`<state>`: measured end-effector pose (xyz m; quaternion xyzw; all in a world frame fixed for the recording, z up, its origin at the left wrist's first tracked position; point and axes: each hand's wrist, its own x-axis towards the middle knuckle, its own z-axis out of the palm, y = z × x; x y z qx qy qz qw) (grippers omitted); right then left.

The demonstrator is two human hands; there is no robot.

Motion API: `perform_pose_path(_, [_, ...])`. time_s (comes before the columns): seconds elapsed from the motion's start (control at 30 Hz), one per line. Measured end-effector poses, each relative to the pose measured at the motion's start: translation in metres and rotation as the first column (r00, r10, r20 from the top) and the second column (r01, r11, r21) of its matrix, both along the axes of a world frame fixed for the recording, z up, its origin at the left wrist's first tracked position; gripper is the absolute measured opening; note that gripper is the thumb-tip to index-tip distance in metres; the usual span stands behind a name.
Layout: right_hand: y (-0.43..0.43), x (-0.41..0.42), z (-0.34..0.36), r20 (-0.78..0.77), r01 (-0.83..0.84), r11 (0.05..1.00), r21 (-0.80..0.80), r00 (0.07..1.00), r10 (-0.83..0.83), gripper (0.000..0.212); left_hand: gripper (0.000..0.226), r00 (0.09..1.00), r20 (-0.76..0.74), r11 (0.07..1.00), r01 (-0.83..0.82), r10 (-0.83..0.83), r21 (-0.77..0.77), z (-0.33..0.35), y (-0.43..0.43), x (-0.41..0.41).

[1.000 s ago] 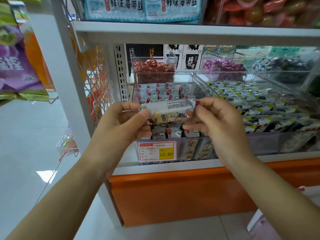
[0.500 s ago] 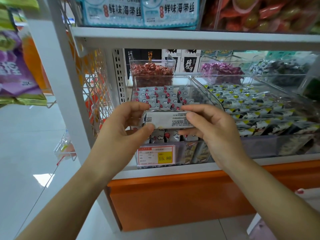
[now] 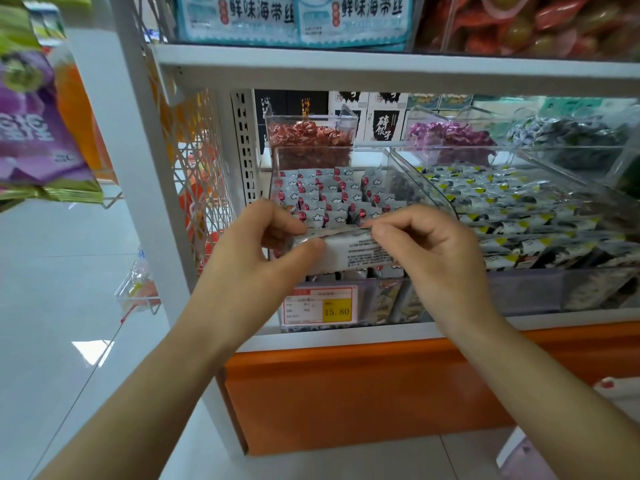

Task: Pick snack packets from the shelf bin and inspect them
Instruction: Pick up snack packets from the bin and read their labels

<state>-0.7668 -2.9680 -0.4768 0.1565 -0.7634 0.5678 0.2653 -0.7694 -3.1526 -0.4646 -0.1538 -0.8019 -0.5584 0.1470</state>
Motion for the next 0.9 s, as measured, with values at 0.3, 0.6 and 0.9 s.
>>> perform_pose_path(0.3, [-0.001, 0.002, 0.000, 0.011, -0.004, 1.000, 0.026, 1.000, 0.004, 0.011, 0.022, 0.999, 0.045, 1.000, -0.013, 0.012, 0.018, 0.004, -0.004, -0.003])
perform_pose_path(0.6, [-0.002, 0.002, 0.001, 0.088, 0.060, 0.998, -0.004, 0.994, -0.059, 0.018, 0.022, 0.997, -0.068, 0.992, -0.035, 0.027, -0.124, 0.003, -0.001, 0.000])
perform_pose_path(0.9, [0.012, -0.007, 0.016, 0.332, -0.215, 0.968, -0.131, 0.910, 0.247, 0.013, 0.025, 1.000, -0.026, 0.997, 0.004, -0.006, -0.080, 0.008, -0.004, -0.002])
